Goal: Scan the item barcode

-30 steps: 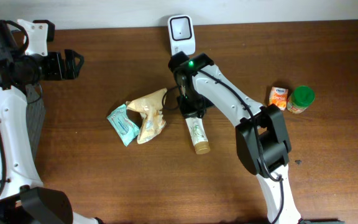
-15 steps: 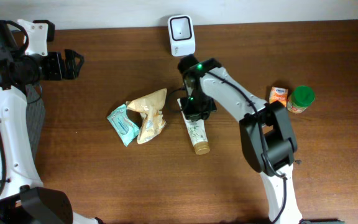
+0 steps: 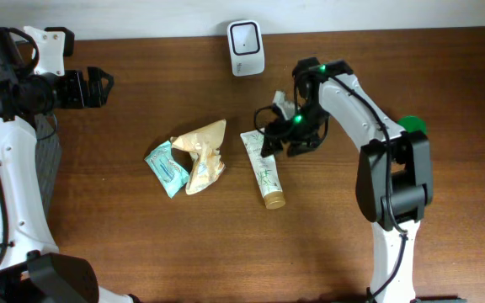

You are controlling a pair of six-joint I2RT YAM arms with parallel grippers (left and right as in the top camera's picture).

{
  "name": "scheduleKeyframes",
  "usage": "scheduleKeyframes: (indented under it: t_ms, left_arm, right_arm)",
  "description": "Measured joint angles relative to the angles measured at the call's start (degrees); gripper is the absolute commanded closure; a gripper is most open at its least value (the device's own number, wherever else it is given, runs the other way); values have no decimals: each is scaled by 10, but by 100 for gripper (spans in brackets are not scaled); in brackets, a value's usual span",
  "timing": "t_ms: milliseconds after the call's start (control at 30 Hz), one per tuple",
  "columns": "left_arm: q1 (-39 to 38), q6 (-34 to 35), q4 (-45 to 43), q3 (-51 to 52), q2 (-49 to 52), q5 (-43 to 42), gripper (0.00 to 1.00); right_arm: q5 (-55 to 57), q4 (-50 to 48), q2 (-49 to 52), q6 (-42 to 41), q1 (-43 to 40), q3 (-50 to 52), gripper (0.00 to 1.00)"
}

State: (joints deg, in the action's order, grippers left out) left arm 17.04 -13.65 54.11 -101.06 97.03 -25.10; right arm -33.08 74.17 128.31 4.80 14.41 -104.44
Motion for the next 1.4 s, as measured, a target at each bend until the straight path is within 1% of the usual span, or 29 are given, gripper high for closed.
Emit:
scheduleKeyframes:
  t_ms: [67,167,200,233,300,433,500,533,567,600,667,800,900,967,1033,1067,1133,1167,1200,1233,1333,1400]
  left_arm:
    - [0,0,0,0,0,0,1]
    - [0,0,0,0,0,0,1]
    - [0,0,0,0,0,0,1]
    - [0,0,0,0,0,0,1]
    - [0,0,0,0,0,0,1]
    - [0,0,0,0,0,0,1]
    - [0,0,0,0,0,0,1]
    - [0,0,0,0,0,0,1]
    - [0,0,0,0,0,0,1]
    - [0,0,0,0,0,-6,1]
    - [0,0,-1,0,0,-17,1]
    - [0,0,-3,0,0,-26,1]
    - [0,0,-4,0,0,-28,1]
    - [0,0,-3,0,0,-28,1]
    - [0,0,-1,0,2,-30,1]
    - [0,0,1,0,3,-30,1]
    - [0,1,7,0,12,-30,1]
    - [0,2,7,0,17,-30,1]
    - [0,6,7,0,24,-30,1]
    - [0,8,7,0,28,-30,1]
    - [0,11,7,0,32,-30,1]
    - [0,11,8,0,32,-30,1]
  right_arm:
    - [-18,-3,0,13,0,28,23]
    - [-25,-34,0,19,0,68,23]
    - [-26,-48,0,19,0,84,24]
    - [-26,-66,0,19,0,100,27]
    - [-35,-85,-3,19,0,121,38]
    - [-42,-117,-8,17,0,142,54]
    - [-39,-121,-8,16,0,145,67]
    - [-39,-122,-8,14,0,145,80]
    - [-38,-123,-8,9,0,146,83]
    - [-39,-123,-8,3,0,146,84]
    - [-39,-122,-9,-3,0,147,95]
    - [-46,-118,-12,-5,-1,144,96]
    - [-32,-120,-12,-5,-1,121,96]
    - [19,-125,-24,-17,-1,109,96]
    - [127,-123,-57,-49,5,107,96]
    - [196,-117,-77,-70,10,106,96]
    - [375,-96,-109,-136,40,100,96]
    - [436,-86,-111,-173,57,96,96]
    - [516,-71,-109,-191,83,96,96]
    - [611,-49,-92,-229,115,95,96]
    - [701,-45,-41,-260,144,95,96]
    - [720,-50,-23,-275,154,96,96]
